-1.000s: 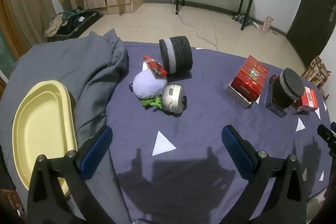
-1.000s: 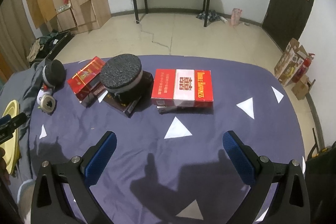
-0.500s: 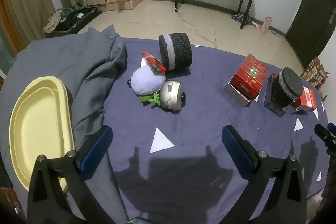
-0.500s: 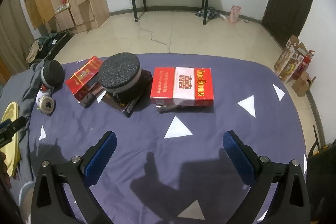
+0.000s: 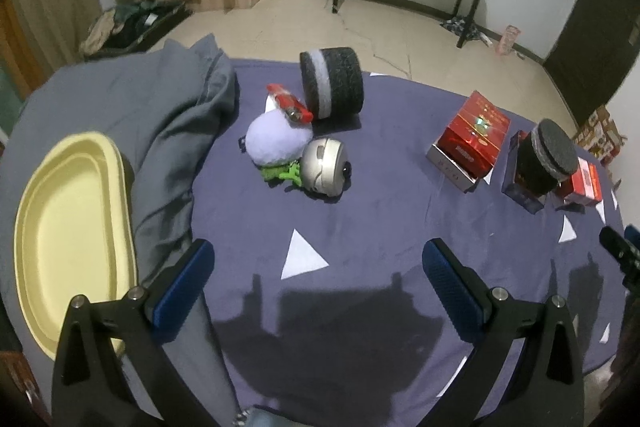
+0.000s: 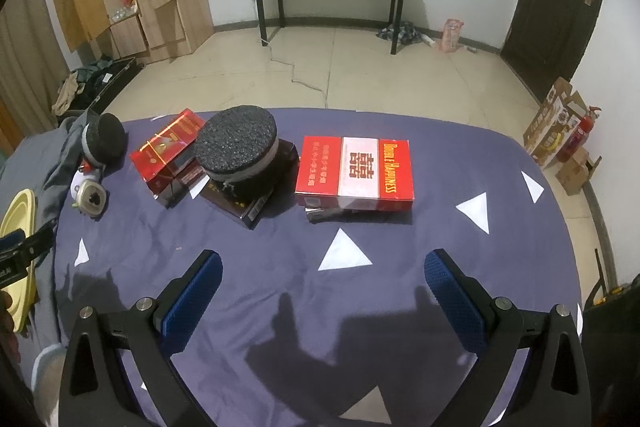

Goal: Organize rigid objects

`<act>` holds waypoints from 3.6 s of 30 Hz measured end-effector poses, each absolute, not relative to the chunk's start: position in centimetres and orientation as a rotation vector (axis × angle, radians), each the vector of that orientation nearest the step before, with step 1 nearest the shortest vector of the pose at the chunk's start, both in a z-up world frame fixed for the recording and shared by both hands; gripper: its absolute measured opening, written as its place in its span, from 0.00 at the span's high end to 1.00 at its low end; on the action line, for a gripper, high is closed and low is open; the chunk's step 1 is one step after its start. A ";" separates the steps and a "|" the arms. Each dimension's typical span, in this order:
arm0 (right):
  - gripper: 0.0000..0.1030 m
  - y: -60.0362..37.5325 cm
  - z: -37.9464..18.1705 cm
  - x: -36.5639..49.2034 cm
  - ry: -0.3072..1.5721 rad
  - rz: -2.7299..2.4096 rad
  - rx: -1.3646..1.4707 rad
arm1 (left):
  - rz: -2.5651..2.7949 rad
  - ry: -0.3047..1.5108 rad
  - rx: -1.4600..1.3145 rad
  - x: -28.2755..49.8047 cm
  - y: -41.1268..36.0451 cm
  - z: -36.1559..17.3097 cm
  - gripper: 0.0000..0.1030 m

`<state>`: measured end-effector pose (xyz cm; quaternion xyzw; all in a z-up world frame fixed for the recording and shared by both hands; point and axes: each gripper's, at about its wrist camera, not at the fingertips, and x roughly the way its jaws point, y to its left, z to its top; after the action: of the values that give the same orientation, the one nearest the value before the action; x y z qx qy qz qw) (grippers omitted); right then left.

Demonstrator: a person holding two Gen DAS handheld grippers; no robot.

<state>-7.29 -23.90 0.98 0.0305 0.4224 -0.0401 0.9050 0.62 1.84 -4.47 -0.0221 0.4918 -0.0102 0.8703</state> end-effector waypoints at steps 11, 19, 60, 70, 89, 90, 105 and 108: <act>0.00 -23.8 0.6 -7.2 0.893 -0.082 0.070 | -0.046 1.009 -0.035 0.0 1.2 -4.2 0.00; 0.00 -23.9 0.7 -7.1 0.893 -0.087 0.072 | -0.042 0.995 -0.027 0.1 1.3 -4.1 0.00; 0.00 -31.9 0.7 -3.5 0.950 -0.061 0.338 | -0.202 1.054 -0.001 5.3 5.4 -5.1 0.00; 0.00 -31.3 -1.5 -0.1 0.965 -0.077 0.287 | -0.195 1.093 -0.029 8.1 3.6 -8.5 0.00; 0.07 -29.9 -3.1 0.9 0.960 -0.090 0.180 | -0.256 1.085 -0.029 9.3 1.9 -10.2 0.49; 0.09 -29.9 -3.2 0.9 0.965 -0.088 0.181 | -0.246 1.097 -0.035 9.5 1.9 -10.4 0.49; 0.11 -30.0 -1.2 -2.3 0.876 0.005 0.105 | -0.272 1.070 -0.012 7.2 3.7 -8.2 0.58; 0.11 -29.9 -1.0 -2.9 0.870 0.021 0.073 | -0.302 1.050 -0.029 6.2 4.4 -7.1 0.58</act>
<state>-2.88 -29.88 -0.97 0.0351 0.4212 0.0104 0.9062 6.20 4.39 -7.06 -0.0136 0.4993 -0.1436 0.8544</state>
